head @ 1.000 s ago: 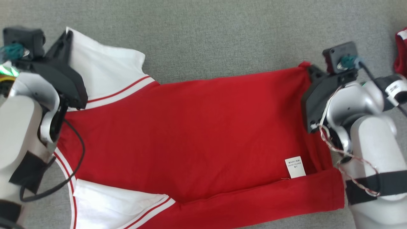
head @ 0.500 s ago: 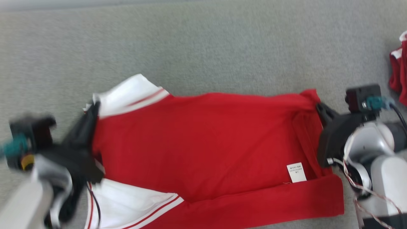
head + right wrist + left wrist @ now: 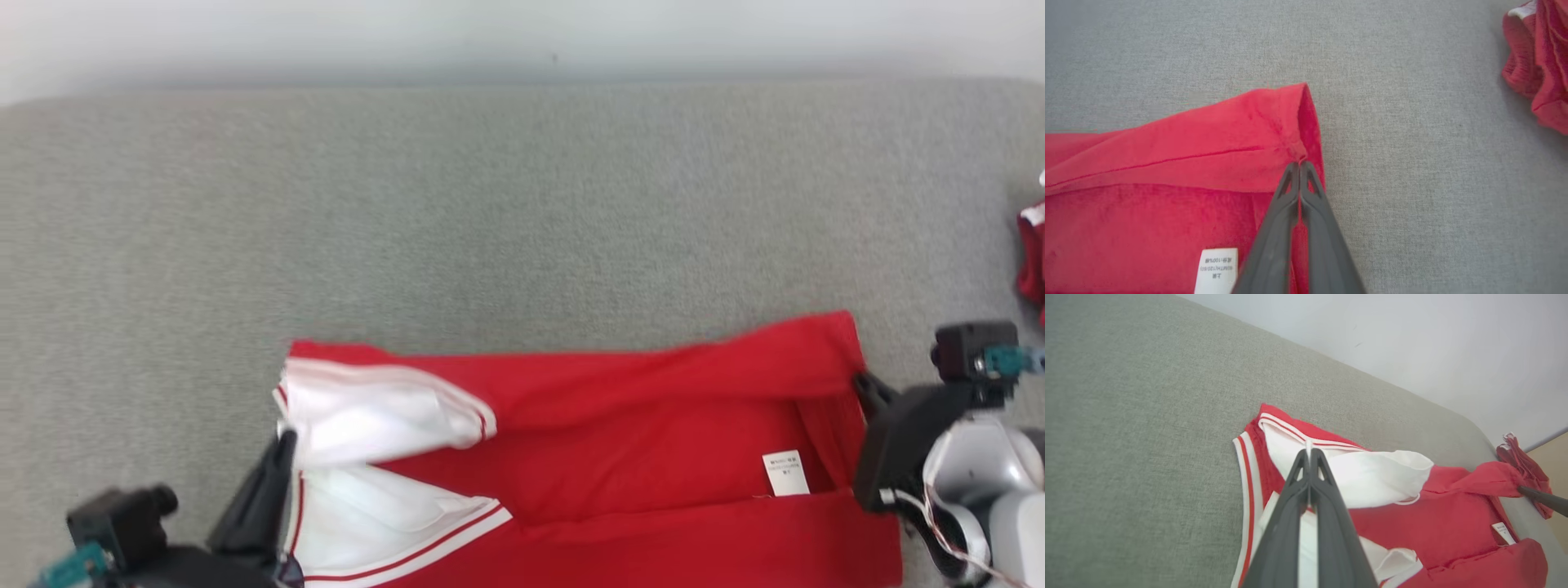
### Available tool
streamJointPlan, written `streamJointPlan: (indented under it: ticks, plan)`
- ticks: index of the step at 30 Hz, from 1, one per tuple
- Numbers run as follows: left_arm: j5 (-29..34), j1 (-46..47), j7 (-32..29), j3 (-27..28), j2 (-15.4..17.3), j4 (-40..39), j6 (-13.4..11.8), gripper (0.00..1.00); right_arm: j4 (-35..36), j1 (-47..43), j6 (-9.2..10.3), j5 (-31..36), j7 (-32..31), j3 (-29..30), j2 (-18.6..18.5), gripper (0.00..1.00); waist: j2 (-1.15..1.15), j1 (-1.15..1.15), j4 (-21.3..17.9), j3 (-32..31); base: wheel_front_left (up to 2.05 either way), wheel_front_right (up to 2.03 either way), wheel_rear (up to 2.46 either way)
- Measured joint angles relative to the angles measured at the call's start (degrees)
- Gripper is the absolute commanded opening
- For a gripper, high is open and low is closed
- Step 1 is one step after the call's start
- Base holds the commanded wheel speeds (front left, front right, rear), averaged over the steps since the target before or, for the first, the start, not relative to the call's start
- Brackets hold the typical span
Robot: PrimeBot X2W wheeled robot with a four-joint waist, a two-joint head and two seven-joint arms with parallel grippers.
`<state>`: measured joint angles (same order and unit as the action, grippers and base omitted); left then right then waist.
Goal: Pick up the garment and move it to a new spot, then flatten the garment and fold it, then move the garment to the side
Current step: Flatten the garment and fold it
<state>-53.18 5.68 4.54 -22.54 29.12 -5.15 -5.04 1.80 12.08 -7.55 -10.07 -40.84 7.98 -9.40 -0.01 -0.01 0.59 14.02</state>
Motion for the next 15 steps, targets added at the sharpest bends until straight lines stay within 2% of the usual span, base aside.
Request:
streamJointPlan:
  ticks: [6, 15]
  plan:
    - [-1.7, -4.1, 1.1, -0.8, -1.5, 1.6, 0.4, 0.0, -0.9, -4.3, 0.0, -0.4, -1.3, 1.1, 0.1, 0.0, 0.0, 0.0, 1.5, -2.8, 0.0, 0.0, 0.0]
    - [-0.5, -4.5, 1.5, -3.5, -3.4, 6.5, 0.8, 0.0, -0.7, -8.8, 0.0, -0.5, -3.5, 2.2, 1.2, 0.0, 0.01, 0.0, 3.0, -5.1, 0.0, 0.0, 0.0]
